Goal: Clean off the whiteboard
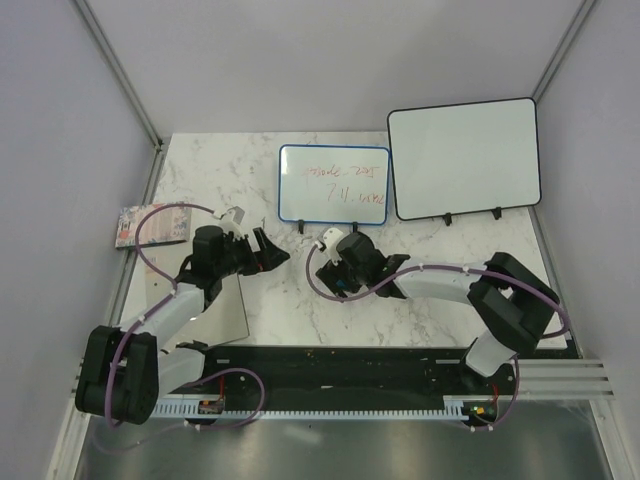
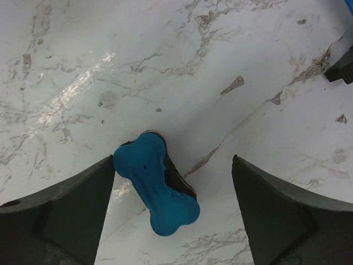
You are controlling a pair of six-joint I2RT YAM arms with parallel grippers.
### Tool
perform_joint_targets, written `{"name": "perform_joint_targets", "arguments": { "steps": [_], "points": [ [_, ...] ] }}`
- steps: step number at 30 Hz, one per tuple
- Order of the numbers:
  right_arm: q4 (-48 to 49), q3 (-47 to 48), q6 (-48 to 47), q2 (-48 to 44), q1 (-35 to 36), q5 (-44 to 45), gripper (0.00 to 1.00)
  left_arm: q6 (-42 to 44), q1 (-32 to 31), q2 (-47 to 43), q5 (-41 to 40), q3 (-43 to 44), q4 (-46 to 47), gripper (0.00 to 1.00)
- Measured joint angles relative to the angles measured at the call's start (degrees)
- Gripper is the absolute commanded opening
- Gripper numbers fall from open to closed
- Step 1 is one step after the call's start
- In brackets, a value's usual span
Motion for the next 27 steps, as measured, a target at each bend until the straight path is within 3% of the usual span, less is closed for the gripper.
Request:
{"name": "perform_joint_targets", "arguments": {
  "steps": [8,18,19,21,27],
  "points": [
    [-2.40,3.82,-0.70,4.66,0.00,2.91,0.75,0.00,0.00,0.52,1.07,0.52,0.48,0.99],
    [-3.34,4.52,-0.20,5.11,0.02,3.45,0.74,0.00,0.00,0.26,1.79,0.52,0.55,0.99],
    [-3.37,4.52,-0.13,5.11,0.02,3.43,0.72,0.00,0.00,0.26,1.84,0.52,0.55,0.99],
    [-3.48,4.50,0.09,5.03,0.02,3.34,0.56,0.00,0.00,0.26,1.86,0.52,0.55,0.99],
    [-4.44,3.96,1.16,4.24,-0.48,2.12,0.53,0.00,0.00,0.26,1.90,0.52,0.70,0.99]
  ]
}}
